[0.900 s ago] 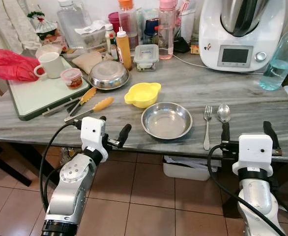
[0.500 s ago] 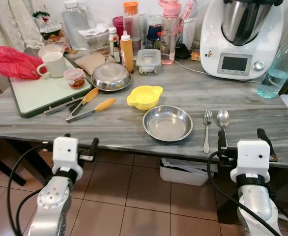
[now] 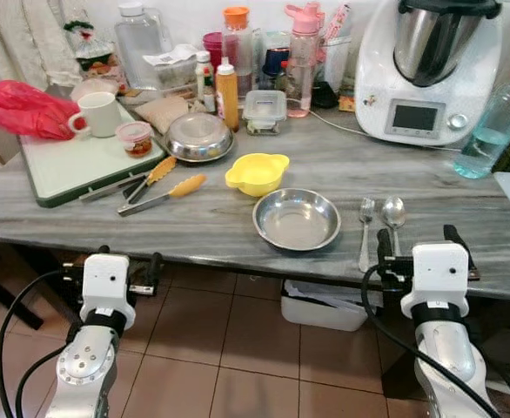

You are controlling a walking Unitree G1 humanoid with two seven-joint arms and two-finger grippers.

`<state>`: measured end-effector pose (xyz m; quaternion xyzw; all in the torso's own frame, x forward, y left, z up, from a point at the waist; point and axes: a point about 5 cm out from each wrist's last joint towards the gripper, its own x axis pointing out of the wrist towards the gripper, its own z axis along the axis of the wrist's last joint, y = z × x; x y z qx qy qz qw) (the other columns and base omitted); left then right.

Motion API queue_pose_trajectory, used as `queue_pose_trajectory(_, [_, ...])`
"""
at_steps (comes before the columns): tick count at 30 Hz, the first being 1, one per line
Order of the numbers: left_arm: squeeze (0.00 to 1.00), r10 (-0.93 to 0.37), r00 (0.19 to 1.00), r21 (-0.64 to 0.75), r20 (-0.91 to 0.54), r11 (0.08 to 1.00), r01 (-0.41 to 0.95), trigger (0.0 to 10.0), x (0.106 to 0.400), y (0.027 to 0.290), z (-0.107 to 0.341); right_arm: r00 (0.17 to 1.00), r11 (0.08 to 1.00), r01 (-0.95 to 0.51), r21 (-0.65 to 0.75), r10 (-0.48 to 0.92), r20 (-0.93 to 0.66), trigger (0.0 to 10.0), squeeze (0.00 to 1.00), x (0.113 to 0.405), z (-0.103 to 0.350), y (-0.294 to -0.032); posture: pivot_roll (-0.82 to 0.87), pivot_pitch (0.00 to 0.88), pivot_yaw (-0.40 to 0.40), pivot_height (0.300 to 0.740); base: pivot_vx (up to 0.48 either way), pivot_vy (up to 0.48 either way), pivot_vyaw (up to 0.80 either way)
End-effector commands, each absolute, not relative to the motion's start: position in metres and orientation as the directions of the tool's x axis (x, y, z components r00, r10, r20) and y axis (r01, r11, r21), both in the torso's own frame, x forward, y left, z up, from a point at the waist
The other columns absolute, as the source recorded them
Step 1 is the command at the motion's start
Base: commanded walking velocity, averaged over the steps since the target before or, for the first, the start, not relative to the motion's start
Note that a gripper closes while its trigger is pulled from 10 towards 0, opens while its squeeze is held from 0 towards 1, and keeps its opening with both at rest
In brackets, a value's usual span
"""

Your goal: Setting the table

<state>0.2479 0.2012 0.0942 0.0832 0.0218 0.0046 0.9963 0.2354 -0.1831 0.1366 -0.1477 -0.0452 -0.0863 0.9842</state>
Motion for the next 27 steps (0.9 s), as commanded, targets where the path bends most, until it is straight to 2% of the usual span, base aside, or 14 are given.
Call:
queue_pose_trajectory(1, [0.0, -0.01, 0.999, 0.176, -0.045, 0.984, 0.018, 10.0, 0.251, 0.199, 0.095, 0.983, 0.943, 0.178, -0.281, -0.158, 0.094, 10.0, 0.0, 0.236, 0.133, -0.183, -0.08, 0.023, 0.036, 0.74, 0.0, 0.0, -0.75])
queue_pose_trajectory(3, [0.0, -0.015, 0.999, 0.176, -0.049, 0.984, 0.024, 10.0, 0.251, 0.198, 0.094, 0.983, 0.943, 0.178, -0.281, -0.159, 0.09, 10.0, 0.0, 0.235, 0.131, -0.183, -0.08, 0.02, 0.037, 0.74, 0.0, 0.0, -0.7])
queue_pose_trajectory(27, [0.0, -0.044, 0.997, 0.179, -0.057, 0.982, 0.053, 10.0, 0.261, 0.19, 0.096, 0.984, 0.945, 0.169, -0.28, -0.149, 0.094, 10.0, 0.0, 0.24, 0.131, -0.181, -0.08, 0.016, 0.046, 0.74, 0.0, 0.0, 0.0])
